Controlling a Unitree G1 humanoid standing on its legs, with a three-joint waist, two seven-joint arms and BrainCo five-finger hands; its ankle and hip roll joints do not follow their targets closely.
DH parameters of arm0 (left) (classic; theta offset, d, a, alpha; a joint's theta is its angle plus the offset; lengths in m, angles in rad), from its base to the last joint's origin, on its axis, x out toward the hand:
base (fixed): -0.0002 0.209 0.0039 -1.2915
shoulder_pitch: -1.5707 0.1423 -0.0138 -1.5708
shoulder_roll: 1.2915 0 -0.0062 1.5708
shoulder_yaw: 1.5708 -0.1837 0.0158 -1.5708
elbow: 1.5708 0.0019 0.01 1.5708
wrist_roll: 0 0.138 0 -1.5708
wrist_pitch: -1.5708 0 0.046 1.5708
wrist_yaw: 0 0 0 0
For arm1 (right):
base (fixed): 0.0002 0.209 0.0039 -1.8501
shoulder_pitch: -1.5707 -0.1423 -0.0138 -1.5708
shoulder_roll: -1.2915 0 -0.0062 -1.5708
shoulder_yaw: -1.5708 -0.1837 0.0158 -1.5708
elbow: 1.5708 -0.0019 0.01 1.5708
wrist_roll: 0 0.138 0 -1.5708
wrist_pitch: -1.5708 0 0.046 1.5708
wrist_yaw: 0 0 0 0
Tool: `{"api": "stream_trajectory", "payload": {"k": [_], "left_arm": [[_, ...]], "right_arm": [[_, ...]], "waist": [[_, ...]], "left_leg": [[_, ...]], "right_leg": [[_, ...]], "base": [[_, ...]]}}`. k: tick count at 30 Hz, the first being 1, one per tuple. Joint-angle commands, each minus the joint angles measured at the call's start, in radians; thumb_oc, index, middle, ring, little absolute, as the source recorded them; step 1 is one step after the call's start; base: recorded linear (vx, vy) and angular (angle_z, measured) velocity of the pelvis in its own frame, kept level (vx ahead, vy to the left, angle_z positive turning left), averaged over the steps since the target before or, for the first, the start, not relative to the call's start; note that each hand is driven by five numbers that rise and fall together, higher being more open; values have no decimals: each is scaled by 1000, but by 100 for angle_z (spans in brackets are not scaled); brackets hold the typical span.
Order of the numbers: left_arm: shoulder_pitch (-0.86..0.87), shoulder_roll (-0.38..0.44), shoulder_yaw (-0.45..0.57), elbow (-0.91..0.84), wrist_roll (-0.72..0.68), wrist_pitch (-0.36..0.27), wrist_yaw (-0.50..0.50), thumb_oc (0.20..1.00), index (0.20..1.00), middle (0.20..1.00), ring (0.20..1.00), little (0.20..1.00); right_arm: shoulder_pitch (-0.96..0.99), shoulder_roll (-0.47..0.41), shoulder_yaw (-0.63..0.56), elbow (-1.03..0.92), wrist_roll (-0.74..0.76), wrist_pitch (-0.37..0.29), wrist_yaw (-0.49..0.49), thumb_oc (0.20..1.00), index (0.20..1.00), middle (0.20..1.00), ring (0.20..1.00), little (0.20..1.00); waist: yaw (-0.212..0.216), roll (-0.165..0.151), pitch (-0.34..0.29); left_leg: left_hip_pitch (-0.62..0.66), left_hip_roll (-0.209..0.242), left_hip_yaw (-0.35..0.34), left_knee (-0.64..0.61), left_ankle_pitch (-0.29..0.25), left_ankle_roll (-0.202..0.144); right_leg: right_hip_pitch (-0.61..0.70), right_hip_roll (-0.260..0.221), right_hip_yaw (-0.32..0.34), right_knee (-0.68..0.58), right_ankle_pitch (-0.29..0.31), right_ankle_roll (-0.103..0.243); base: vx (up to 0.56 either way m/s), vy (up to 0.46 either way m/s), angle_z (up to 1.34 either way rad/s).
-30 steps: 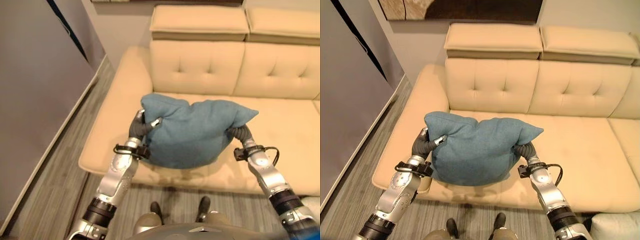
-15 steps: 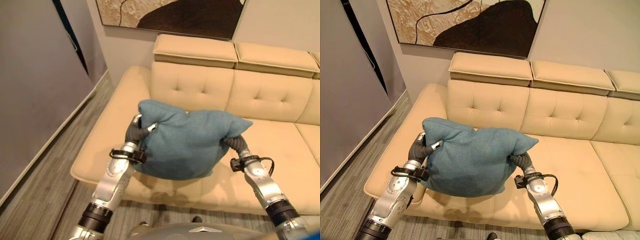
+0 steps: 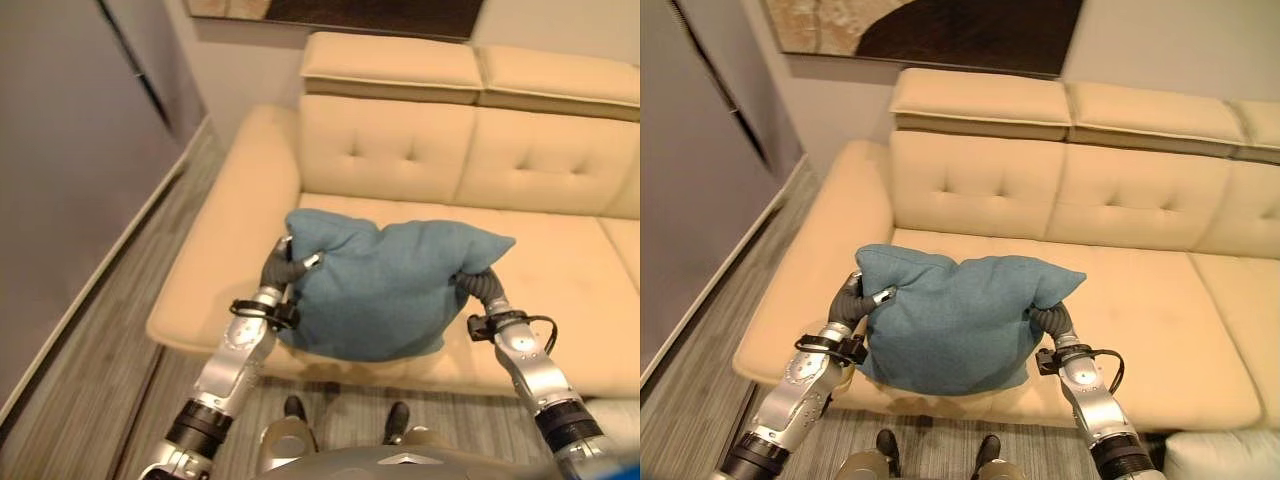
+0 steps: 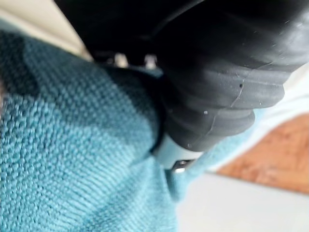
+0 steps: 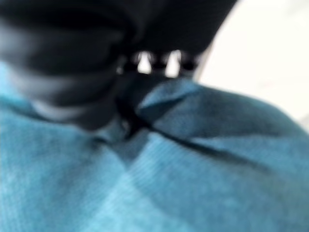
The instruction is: Pick up all the scattered cushions and arrange them neatly on the sofa.
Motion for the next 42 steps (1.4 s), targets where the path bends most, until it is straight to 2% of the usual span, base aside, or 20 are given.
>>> {"api": "stream_trajectory", "payload": {"k": [1, 3, 5, 7, 9, 10, 12, 13, 14, 15, 16, 18, 19, 20, 22, 24, 25, 31, 39, 42], "left_arm": [[-70, -38, -41, -93, -15, -77, -13, 200, 200, 200, 200, 200], [-70, -36, -38, -90, -12, -78, -11, 200, 200, 200, 200, 200], [-64, -38, -30, -84, -15, -75, -9, 200, 200, 200, 200, 200], [-53, -42, -23, -80, -10, -74, -10, 200, 200, 200, 200, 200], [-48, -45, -19, -72, -7, -74, -10, 200, 200, 200, 200, 200], [-44, -46, -20, -67, -1, -72, -14, 200, 200, 200, 200, 200], [-50, -59, -43, -60, -2, -70, -40, 200, 200, 200, 200, 200], [-69, -67, -57, -61, -17, -69, -44, 200, 200, 200, 200, 200], [-75, -69, -60, -60, -18, -71, -44, 200, 200, 200, 200, 200], [-87, -72, -65, -60, -22, -69, -30, 200, 200, 200, 200, 200], [-87, -72, -65, -60, -22, -69, -30, 200, 200, 200, 200, 200], [-115, -88, -67, -54, -13, -70, -13, 200, 200, 200, 200, 200], [-129, -93, -69, -51, -6, -72, -1, 200, 200, 200, 200, 200], [-148, -100, -74, -30, 10, -74, 16, 200, 200, 200, 200, 200], [-157, -102, -74, -30, 15, -77, 21, 200, 200, 200, 200, 200], [-176, -107, -74, -12, 22, -82, 35, 200, 200, 200, 200, 200], [-179, -109, -70, 0, 25, -85, 46, 200, 200, 200, 200, 200], [-229, -113, -61, 32, 50, -89, 106, 200, 200, 200, 200, 200], [-341, -97, -36, 59, 45, -108, 179, 200, 200, 200, 200, 200], [-422, -70, -24, 96, 56, -115, 213, 200, 200, 200, 200, 200]], "right_arm": [[-113, 33, 24, -115, -8, -92, 23, 200, 200, 200, 200, 200], [-114, 35, 26, -118, -10, -92, 25, 200, 200, 200, 200, 200], [-110, 27, 23, -117, -10, -85, 29, 200, 200, 200, 200, 200], [-106, 16, 17, -122, -16, -85, 28, 200, 200, 200, 200, 200], [-94, 7, 7, -135, -21, -85, 30, 200, 200, 200, 200, 200], [-70, 3, -6, -145, -23, -84, 32, 200, 200, 200, 200, 200], [-45, -16, -25, -146, -15, -91, 35, 200, 200, 200, 200, 200], [-42, -27, -38, -151, 5, -97, 28, 200, 200, 200, 200, 200], [-43, -32, -38, -154, 12, -100, 25, 200, 200, 200, 200, 200], [-45, -29, -31, -159, 17, -101, 19, 200, 200, 200, 200, 200], [-45, -29, -31, -159, 17, -101, 19, 200, 200, 200, 200, 200], [-46, -29, -28, -166, 9, -101, 14, 200, 200, 200, 200, 200], [-47, -28, -25, -168, 8, -103, 11, 200, 200, 200, 200, 200], [-49, -22, -21, -173, 4, -107, 8, 200, 200, 200, 200, 200], [-53, -17, -21, -182, 5, -103, 7, 200, 200, 200, 200, 200], [-63, -6, -13, -183, 8, -103, 1, 200, 200, 200, 200, 200], [-68, 0, -10, -186, 1, -101, -5, 200, 200, 200, 200, 200], [-131, 22, 0, -185, -5, -101, -40, 200, 200, 200, 200, 200], [-298, -8, 17, -155, -2, -98, -92, 200, 200, 200, 200, 200], [-387, -18, 28, -129, 9, -99, -115, 200, 200, 200, 200, 200]], "waist": [[18, 22, -31], [17, 22, -29], [4, 31, -30], [-10, 46, -34], [-25, 41, -28], [-29, 32, -28], [-37, 19, -41], [-43, 12, -32], [-39, 13, -25], [-35, 19, -21], [-36, 18, -21], [-37, 24, -31], [-38, 30, -37], [-40, 31, -35], [-46, 31, -33], [-53, 30, -38], [-55, 28, -50], [-49, 26, -62], [-24, 21, -46], [-13, 21, -15]], "left_leg": [[0, -9, 10, 48, -18, 6], [13, -18, 16, 45, -31, 12], [50, -41, 0, 14, -36, 13], [88, -45, -26, -11, -63, -2], [102, -48, -25, -10, -60, -3], [112, -53, -38, 16, -85, -9], [84, -21, -44, 132, -117, -47], [37, 35, -44, 245, -105, -83], [22, 51, -65, 282, -89, -95], [7, 55, -106, 253, -76, -97], [8, 54, -106, 251, -75, -97], [-26, 64, -121, 142, -22, -95], [-40, 79, -127, 96, 7, -105], [-17, 68, -123, 58, 26, -92], [-3, 63, -113, 42, 23, -88], [20, 47, -102, 22, 20, -82], [48, 33, -75, 4, 12, -73], [96, 9, -30, -39, 1, -57], [102, 12, -17, -51, 2, -60], [78, 21, -18, -47, 12, -66]], "right_leg": [[18, -56, -8, 285, -90, 108], [-1, -66, 0, 302, -90, 107], [-28, -47, 18, 223, -79, 89], [-62, -49, 36, 127, -48, 104], [-100, -52, 53, 73, -3, 103], [-90, -55, 50, 66, 1, 105], [-40, -41, 14, 60, -18, 87], [4, -26, -25, 44, -39, 59], [22, -13, -36, 35, -48, 48], [40, 13, -39, 13, -65, 43], [41, 12, -40, 12, -64, 43], [63, 30, -22, -25, -63, 51], [77, 42, -7, -29, -76, 62], [71, 43, 6, -14, -74, 52], [74, 43, 15, -13, -73, 54], [74, 37, 31, -18, -61, 59], [81, 30, 42, -23, -55, 65], [87, 14, 55, -32, -45, 82], [85, 18, 37, -53, -34, 89], [66, 30, 33, -58, -31, 86]], "base": [[108, 182, -56], [110, 90, -30], [286, 37, -25], [306, -65, -2], [210, -133, 35], [386, -234, 82], [345, -313, 85], [168, -297, 76], [138, -278, 88], [61, -127, 30], [105, -61, 0], [166, 33, -8], [189, 63, -5], [177, 66, -16], [65, 42, -44], [106, 69, -43], [118, 71, -41], [93, 71, -23], [35, 12, 0], [-63, -23, 1]]}}
